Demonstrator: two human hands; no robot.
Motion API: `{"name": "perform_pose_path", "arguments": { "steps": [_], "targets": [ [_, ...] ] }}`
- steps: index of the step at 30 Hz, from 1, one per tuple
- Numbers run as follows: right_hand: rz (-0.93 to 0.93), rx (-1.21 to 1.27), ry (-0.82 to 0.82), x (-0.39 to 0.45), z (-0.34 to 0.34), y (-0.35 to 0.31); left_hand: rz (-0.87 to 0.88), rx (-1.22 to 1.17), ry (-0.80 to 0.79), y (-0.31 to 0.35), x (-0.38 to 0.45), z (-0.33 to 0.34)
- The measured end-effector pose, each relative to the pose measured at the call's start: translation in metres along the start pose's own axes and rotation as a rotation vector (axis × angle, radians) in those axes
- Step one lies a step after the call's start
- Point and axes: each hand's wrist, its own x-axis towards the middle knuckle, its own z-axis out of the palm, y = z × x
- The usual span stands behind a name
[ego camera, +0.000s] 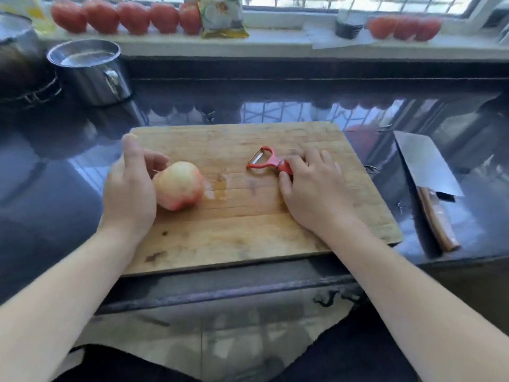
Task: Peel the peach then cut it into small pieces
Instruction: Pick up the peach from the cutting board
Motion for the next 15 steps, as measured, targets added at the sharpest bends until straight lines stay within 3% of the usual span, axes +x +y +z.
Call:
{"name": "perform_pose_path", "arguments": {
  "steps": [9,15],
  "targets": [
    [0.036,0.081,-0.052,-0.002,-0.009,0.001,-0.036,-0.135,-0.013,0.001,0.001,-0.01],
    [0.043,0.105,-0.072,-0.003,-0.014,-0.001,0.026,-0.038,-0.302,0.005,-0.01,-0.027]
  ]
}}
